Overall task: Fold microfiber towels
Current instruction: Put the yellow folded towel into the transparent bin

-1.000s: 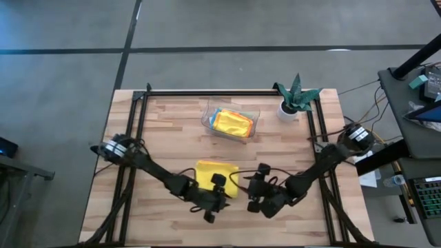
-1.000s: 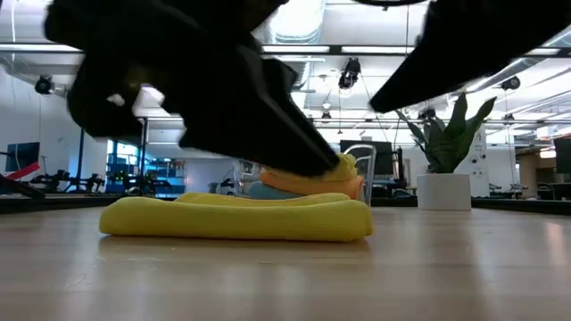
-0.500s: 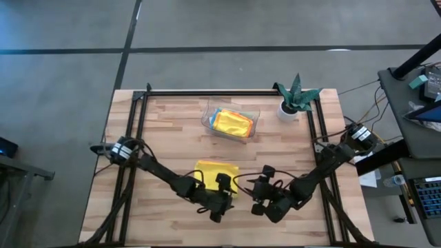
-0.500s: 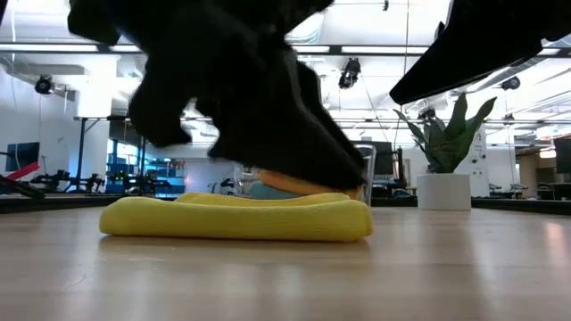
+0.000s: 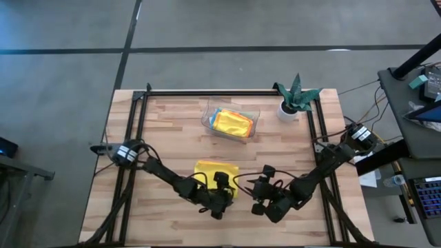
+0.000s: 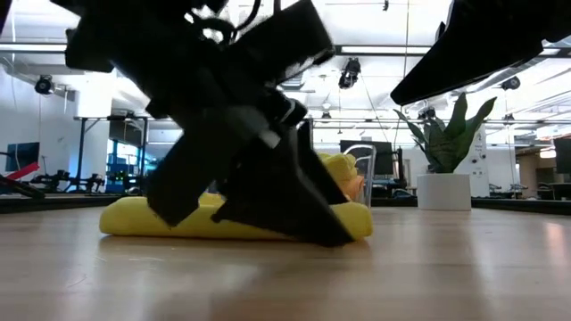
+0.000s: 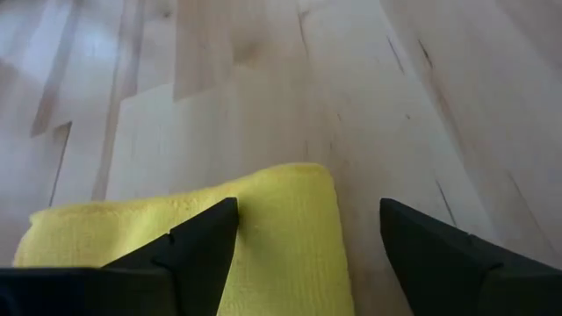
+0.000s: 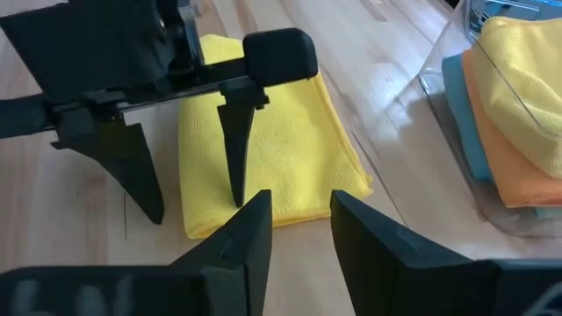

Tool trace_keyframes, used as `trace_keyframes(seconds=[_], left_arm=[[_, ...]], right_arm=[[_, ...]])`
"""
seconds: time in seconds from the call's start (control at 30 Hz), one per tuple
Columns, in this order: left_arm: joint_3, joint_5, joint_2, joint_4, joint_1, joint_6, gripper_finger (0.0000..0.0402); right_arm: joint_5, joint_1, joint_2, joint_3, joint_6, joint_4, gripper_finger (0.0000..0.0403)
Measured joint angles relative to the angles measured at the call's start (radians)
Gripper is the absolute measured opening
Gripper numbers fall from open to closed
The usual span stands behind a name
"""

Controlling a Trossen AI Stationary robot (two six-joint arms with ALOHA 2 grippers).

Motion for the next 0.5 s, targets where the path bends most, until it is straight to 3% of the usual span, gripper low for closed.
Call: trace_keyframes(seconds=[0.5], left_arm=[[0.0, -0.041, 0.036, 0.017, 0.0, -0.028, 0.0262]], right_arm=[[0.0, 0.0, -0.007, 0.0, -0.011, -0.009, 0.0109]])
